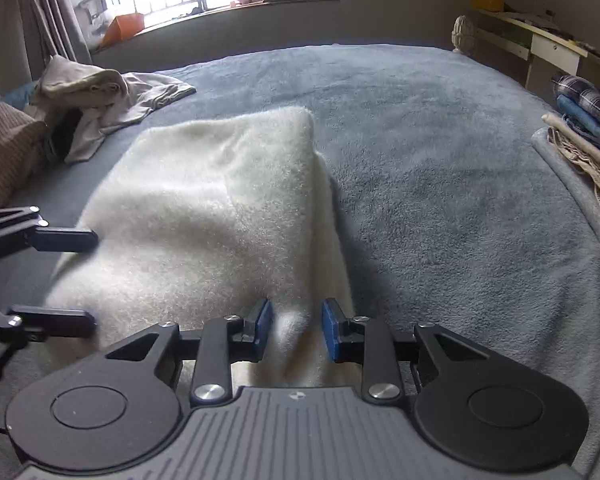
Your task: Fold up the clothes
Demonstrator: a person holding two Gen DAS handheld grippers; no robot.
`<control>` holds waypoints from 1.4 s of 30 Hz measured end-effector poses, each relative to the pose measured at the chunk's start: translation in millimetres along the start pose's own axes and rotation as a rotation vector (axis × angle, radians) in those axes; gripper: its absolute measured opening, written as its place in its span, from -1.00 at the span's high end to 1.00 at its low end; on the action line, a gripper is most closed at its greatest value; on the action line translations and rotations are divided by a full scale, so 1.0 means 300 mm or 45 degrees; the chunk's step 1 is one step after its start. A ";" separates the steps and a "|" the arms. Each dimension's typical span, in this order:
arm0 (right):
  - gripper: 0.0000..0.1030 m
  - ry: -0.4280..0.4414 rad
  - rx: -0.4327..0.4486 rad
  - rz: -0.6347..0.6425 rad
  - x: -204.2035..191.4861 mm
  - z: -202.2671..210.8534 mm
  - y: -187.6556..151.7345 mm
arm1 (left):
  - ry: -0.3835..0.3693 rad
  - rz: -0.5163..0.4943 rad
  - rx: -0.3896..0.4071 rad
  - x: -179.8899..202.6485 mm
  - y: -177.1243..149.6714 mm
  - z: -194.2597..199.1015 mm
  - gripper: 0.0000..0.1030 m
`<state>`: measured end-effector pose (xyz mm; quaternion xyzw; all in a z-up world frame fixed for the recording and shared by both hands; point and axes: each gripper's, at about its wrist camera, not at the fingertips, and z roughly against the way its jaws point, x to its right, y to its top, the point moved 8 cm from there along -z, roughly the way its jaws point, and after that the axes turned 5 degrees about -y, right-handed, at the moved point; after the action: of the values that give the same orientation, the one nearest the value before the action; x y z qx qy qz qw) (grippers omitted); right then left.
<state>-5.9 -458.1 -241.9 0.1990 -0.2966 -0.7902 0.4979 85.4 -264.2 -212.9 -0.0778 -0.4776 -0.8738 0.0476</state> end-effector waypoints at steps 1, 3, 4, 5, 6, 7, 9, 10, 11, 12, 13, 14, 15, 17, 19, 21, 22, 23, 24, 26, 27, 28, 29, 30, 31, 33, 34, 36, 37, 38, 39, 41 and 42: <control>0.43 -0.008 0.008 0.004 -0.001 -0.003 0.000 | 0.001 0.025 0.009 -0.010 0.004 0.016 -0.43; 0.43 -0.033 0.019 0.033 -0.005 -0.009 0.004 | 0.010 0.086 0.030 -0.037 0.010 0.051 -0.43; 0.43 -0.043 0.023 0.035 -0.004 -0.010 0.001 | 0.013 0.122 0.039 -0.055 0.011 0.066 -0.42; 0.42 -0.049 0.029 0.018 -0.001 -0.011 -0.004 | 0.016 0.158 0.047 -0.073 0.012 0.080 -0.42; 0.42 -0.053 0.036 -0.005 0.003 -0.013 -0.010 | 0.029 0.184 0.043 -0.090 0.004 0.090 -0.42; 0.41 -0.058 0.044 -0.029 0.008 -0.014 -0.016 | 0.042 0.210 0.037 -0.107 -0.004 0.099 -0.42; 0.27 -0.075 0.055 -0.085 0.018 -0.006 -0.022 | 0.068 0.237 0.015 -0.133 -0.024 0.103 -0.40; 0.25 -0.074 0.057 -0.118 0.024 0.006 -0.020 | 0.075 0.258 0.014 -0.144 -0.035 0.106 -0.40; 0.22 -0.072 0.060 -0.152 0.030 0.017 -0.018 | 0.075 0.283 0.011 -0.154 -0.047 0.110 -0.40; 0.19 -0.080 0.061 -0.168 0.033 0.033 -0.012 | 0.073 0.307 0.013 -0.160 -0.058 0.114 -0.40; 0.18 -0.092 0.062 -0.174 0.033 0.051 -0.004 | 0.071 0.332 0.015 -0.165 -0.070 0.118 -0.40; 0.19 -0.106 0.080 -0.164 0.023 0.081 0.014 | 0.068 0.352 0.016 -0.169 -0.078 0.123 -0.40; 0.19 -0.120 0.109 -0.144 0.006 0.116 0.036 | 0.065 0.371 0.015 -0.172 -0.086 0.130 -0.40; 0.19 -0.147 0.165 -0.104 -0.028 0.187 0.081 | 0.054 0.386 0.011 -0.171 -0.092 0.144 -0.40; 0.19 -0.069 0.207 -0.033 -0.100 0.248 0.119 | 0.014 0.386 0.002 -0.152 -0.100 0.155 -0.40; 0.21 0.021 0.198 0.088 -0.197 0.274 0.129 | -0.026 0.386 -0.007 -0.132 -0.109 0.167 -0.41; 0.23 0.062 0.190 0.152 -0.246 0.284 0.131 | -0.039 0.376 -0.013 -0.117 -0.117 0.166 -0.41; 0.26 0.067 0.163 0.205 -0.279 0.273 0.125 | -0.044 0.368 -0.025 -0.104 -0.128 0.159 -0.41; 0.28 0.052 0.126 0.252 -0.303 0.249 0.114 | -0.049 0.360 -0.038 -0.092 -0.139 0.151 -0.41; 0.42 0.004 0.036 0.334 -0.334 0.186 0.085 | -0.040 0.366 -0.074 -0.083 -0.162 0.126 -0.41; 0.46 -0.059 -0.032 0.380 -0.328 0.130 0.058 | -0.035 0.370 -0.091 -0.080 -0.173 0.113 -0.41; 0.49 -0.144 -0.085 0.467 -0.316 0.068 0.015 | -0.038 0.382 -0.109 -0.080 -0.182 0.106 -0.41; 0.50 -0.238 -0.129 0.572 -0.303 0.006 -0.034 | -0.042 0.394 -0.126 -0.081 -0.191 0.099 -0.40; 0.50 -0.278 -0.144 0.608 -0.292 -0.023 -0.058 | -0.045 0.407 -0.144 -0.082 -0.200 0.092 -0.40; 0.50 -0.287 -0.142 0.604 -0.282 -0.036 -0.068 | -0.040 0.405 -0.158 -0.084 -0.209 0.089 -0.40; 0.51 -0.290 -0.147 0.568 -0.264 -0.041 -0.073 | -0.029 0.420 -0.161 -0.095 -0.219 0.093 -0.41; 0.51 -0.274 -0.156 0.520 -0.256 -0.023 -0.059 | -0.031 0.435 -0.161 -0.100 -0.221 0.097 -0.40; 0.51 -0.251 -0.148 0.470 -0.247 0.017 -0.036 | -0.038 0.448 -0.142 -0.105 -0.212 0.109 -0.39; 0.51 -0.247 -0.139 0.450 -0.244 0.041 -0.021 | -0.042 0.446 -0.131 -0.105 -0.208 0.114 -0.39; 0.50 -0.245 -0.128 0.425 -0.242 0.067 -0.004 | -0.047 0.446 -0.127 -0.106 -0.206 0.117 -0.39; 0.50 -0.202 -0.118 0.386 -0.252 0.089 0.015 | -0.049 0.449 -0.127 -0.107 -0.207 0.118 -0.39; 0.50 -0.073 -0.099 0.293 -0.287 0.130 0.055 | -0.048 0.458 -0.136 -0.111 -0.212 0.114 -0.39; 0.50 -0.009 -0.103 0.265 -0.311 0.139 0.066 | -0.047 0.463 -0.142 -0.112 -0.216 0.113 -0.39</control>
<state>21.7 -368.8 -196.0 0.1443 -0.2854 -0.7462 0.5839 111.4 -200.4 -254.6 -0.1814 -0.4074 -0.8743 0.1916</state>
